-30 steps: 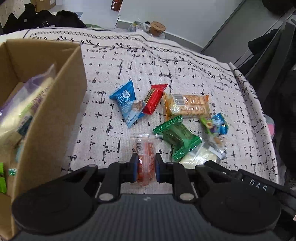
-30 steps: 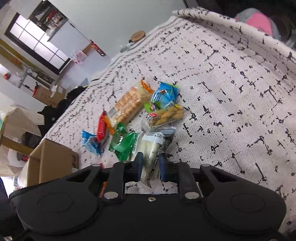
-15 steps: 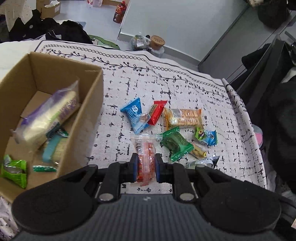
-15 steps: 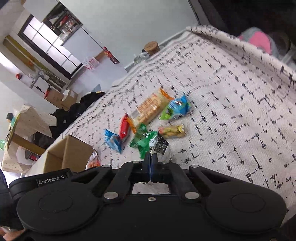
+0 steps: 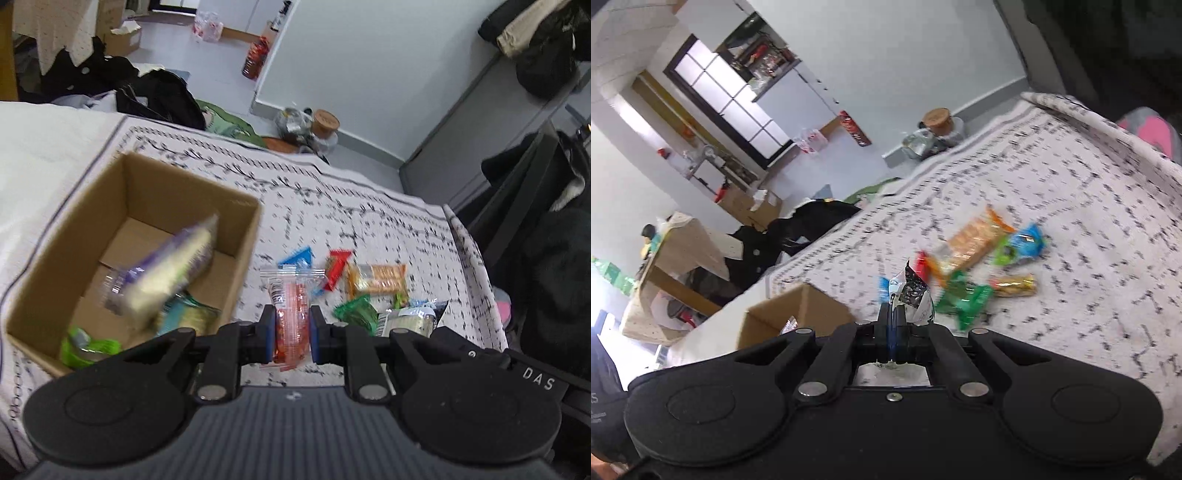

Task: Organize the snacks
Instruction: 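Carry the sausage packet over the box and open the left tool to drop it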

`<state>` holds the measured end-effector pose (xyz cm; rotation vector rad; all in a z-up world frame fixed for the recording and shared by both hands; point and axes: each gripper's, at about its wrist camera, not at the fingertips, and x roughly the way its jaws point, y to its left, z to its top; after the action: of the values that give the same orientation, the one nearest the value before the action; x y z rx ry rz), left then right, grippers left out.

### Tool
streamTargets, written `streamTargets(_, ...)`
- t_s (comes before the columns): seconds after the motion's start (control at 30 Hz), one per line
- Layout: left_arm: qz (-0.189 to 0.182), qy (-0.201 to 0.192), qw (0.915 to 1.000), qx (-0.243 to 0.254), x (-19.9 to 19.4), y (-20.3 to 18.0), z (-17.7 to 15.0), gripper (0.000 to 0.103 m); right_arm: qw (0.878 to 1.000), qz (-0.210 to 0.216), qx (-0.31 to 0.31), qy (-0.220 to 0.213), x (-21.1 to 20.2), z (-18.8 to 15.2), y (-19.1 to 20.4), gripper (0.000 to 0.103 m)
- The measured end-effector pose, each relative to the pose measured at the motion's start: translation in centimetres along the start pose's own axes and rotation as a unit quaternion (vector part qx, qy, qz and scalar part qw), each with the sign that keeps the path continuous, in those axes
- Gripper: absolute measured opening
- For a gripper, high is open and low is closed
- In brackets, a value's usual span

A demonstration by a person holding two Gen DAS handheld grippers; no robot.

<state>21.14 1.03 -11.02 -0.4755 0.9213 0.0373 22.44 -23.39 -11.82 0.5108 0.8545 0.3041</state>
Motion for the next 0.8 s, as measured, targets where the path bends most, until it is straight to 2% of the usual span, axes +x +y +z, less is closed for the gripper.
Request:
streamTargets(0.37,0.035,-0.028,0.9985,-0.031,-2.9,4.5,2.1,0.018,0.998,0.039,-0.041,-0.008,1.0,0.7,6.8,0.0)
streamTargets(0.47,0.05,-0.029,0.9974,-0.043,-3.2,5.9,2.7,0.024,0.998,0.048,-0.05,-0.009,1.3,0.7,8.4,0.0)
streamTargets(0.67,0.064,-0.039,0.9953,-0.06,-4.1,8.3,3.3,0.043,0.996,0.065,-0.068,-0.002,2.2,0.3,11.5,0.0)
streamTargets(0.8,0.067,-0.042,0.9947,-0.065,-4.4,9.5,3.4,0.05,0.995,0.067,-0.072,0.01,2.8,-0.2,12.2,0.0)
